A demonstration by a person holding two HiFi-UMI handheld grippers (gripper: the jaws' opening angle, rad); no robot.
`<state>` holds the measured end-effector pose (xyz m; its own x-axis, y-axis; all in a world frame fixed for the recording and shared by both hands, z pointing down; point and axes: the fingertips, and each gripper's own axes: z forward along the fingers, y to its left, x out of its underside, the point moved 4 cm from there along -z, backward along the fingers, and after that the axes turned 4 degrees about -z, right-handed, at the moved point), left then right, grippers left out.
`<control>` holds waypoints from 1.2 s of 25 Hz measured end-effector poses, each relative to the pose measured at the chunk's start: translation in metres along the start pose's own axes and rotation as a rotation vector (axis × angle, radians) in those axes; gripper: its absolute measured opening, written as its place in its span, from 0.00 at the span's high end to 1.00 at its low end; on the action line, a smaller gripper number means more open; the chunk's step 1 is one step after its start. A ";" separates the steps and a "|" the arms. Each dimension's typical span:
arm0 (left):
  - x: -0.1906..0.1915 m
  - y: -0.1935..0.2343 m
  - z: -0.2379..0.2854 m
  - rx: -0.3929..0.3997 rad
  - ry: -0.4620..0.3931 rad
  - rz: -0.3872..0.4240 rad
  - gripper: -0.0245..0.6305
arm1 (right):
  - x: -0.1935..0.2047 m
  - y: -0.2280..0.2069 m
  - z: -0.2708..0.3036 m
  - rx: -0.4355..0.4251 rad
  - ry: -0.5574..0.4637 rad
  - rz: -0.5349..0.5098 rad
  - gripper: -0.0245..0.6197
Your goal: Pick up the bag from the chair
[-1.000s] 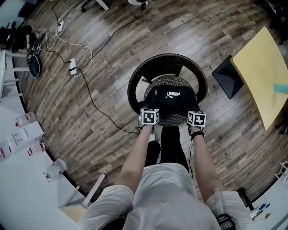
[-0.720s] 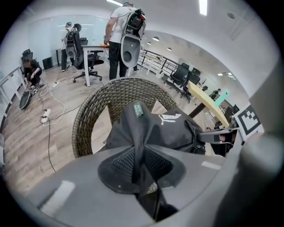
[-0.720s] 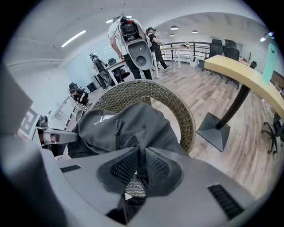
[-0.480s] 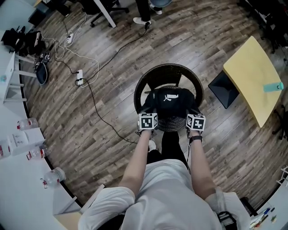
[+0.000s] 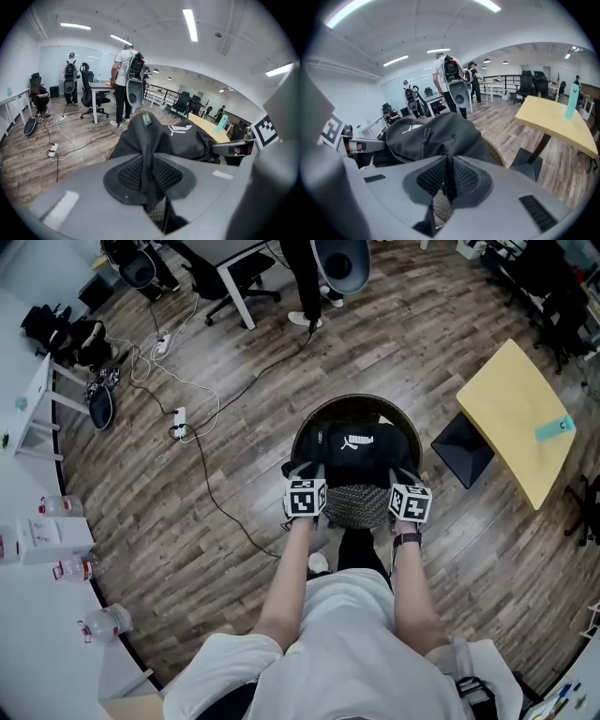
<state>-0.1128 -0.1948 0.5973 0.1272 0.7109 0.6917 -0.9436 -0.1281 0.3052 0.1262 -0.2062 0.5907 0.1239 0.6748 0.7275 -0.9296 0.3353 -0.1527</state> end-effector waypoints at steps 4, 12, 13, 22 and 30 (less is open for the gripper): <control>-0.024 -0.003 -0.029 0.003 -0.073 0.020 0.87 | -0.031 0.015 -0.026 -0.004 -0.086 -0.043 0.90; -0.069 -0.008 -0.088 0.002 -0.219 0.045 0.87 | -0.090 0.047 -0.078 -0.008 -0.244 -0.111 0.90; -0.074 -0.009 -0.096 0.001 -0.236 0.053 0.87 | -0.095 0.051 -0.085 -0.009 -0.263 -0.118 0.90; -0.109 -0.018 -0.153 -0.001 -0.373 0.096 0.87 | -0.135 0.079 -0.139 -0.019 -0.411 -0.169 0.90; -0.137 -0.033 -0.198 -0.007 -0.492 0.164 0.88 | -0.163 0.094 -0.181 -0.009 -0.538 -0.193 0.90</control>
<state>-0.1600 -0.1513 0.3630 0.1044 0.2722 0.9566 -0.9650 -0.2050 0.1636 0.0810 -0.1659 0.3370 0.0946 0.1724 0.9805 -0.9044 0.4266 0.0122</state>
